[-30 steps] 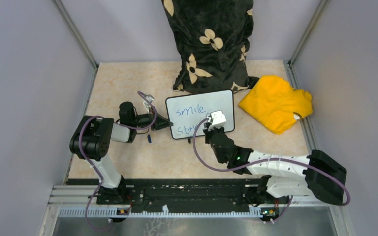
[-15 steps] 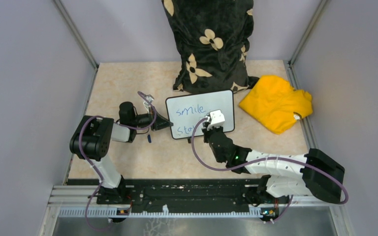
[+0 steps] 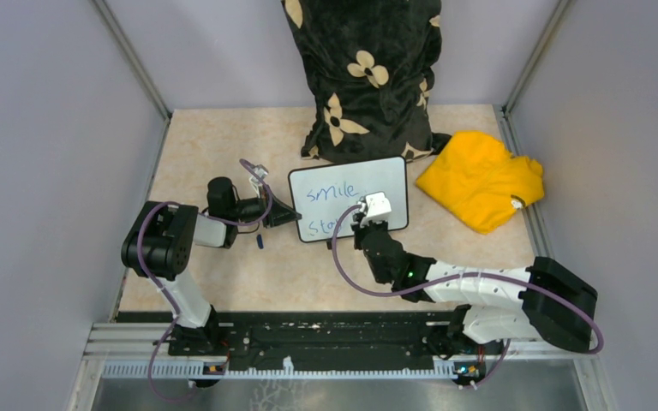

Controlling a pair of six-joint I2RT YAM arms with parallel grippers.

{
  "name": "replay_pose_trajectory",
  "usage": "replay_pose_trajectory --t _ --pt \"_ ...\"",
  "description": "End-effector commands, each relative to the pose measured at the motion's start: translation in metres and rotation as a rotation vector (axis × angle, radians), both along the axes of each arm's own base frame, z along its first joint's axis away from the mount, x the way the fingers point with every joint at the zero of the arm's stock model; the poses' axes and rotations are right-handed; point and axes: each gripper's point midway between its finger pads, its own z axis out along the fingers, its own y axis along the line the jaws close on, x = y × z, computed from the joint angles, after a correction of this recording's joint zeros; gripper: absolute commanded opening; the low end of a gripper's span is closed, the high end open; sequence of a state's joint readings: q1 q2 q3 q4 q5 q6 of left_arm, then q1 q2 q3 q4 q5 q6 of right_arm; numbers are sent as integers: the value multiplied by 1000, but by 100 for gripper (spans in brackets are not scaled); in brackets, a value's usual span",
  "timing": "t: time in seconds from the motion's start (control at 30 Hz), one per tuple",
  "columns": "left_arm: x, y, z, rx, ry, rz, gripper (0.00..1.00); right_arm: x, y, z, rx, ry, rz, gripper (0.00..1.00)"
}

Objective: Write a sentence on the whiteboard

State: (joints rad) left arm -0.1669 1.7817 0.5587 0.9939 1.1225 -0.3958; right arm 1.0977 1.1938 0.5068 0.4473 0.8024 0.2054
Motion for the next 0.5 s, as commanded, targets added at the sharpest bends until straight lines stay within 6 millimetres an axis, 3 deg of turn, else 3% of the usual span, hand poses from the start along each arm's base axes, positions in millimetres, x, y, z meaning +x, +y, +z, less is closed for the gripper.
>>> replay_pose_trajectory --t 0.0,0.47 --pt "-3 -3 -13 16 59 -7 0 1 3 7 36 -1 -19 0" --pt "-4 -4 -13 17 61 -8 0 -7 -3 -8 23 44 -2 0"
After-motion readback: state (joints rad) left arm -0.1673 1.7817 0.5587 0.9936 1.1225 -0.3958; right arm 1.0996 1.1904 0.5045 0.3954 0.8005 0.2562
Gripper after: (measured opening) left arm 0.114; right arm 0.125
